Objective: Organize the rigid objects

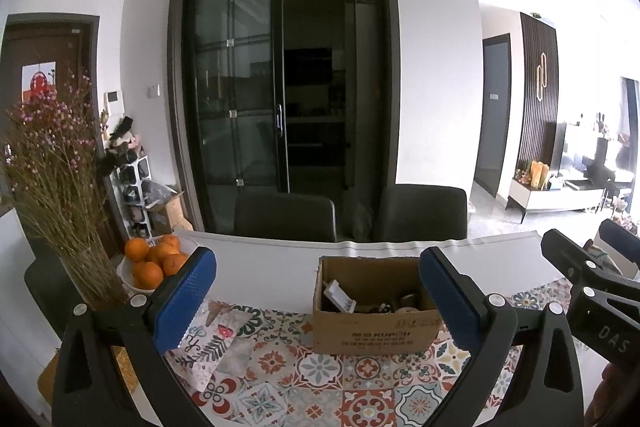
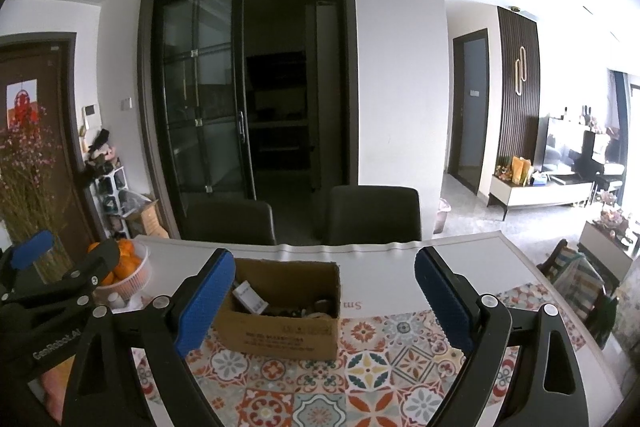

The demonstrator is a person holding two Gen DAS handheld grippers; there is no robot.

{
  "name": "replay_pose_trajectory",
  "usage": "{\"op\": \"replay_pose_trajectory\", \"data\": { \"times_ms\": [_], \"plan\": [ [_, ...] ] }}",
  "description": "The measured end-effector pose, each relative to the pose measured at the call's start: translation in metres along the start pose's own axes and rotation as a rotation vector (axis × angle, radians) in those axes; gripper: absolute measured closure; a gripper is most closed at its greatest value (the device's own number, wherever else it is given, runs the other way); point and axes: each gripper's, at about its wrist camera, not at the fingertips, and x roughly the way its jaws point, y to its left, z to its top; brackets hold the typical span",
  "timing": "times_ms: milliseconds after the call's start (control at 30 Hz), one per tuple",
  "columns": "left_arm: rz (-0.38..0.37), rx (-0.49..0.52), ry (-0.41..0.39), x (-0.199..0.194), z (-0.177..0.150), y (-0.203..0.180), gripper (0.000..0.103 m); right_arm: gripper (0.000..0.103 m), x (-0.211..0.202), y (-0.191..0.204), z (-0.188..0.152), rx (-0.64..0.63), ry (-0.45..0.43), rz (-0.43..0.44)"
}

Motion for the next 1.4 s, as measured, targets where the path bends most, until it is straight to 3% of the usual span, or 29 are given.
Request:
{"op": "replay_pose_trajectory", "data": {
  "times_ms": [1400],
  "plan": [
    [-0.01,0.004,-0.036,-0.014,0.005,-0.003,0.0,0.01,-0.011,0.002,0.001,-0.002,-0.015,0.012]
  ]
}}
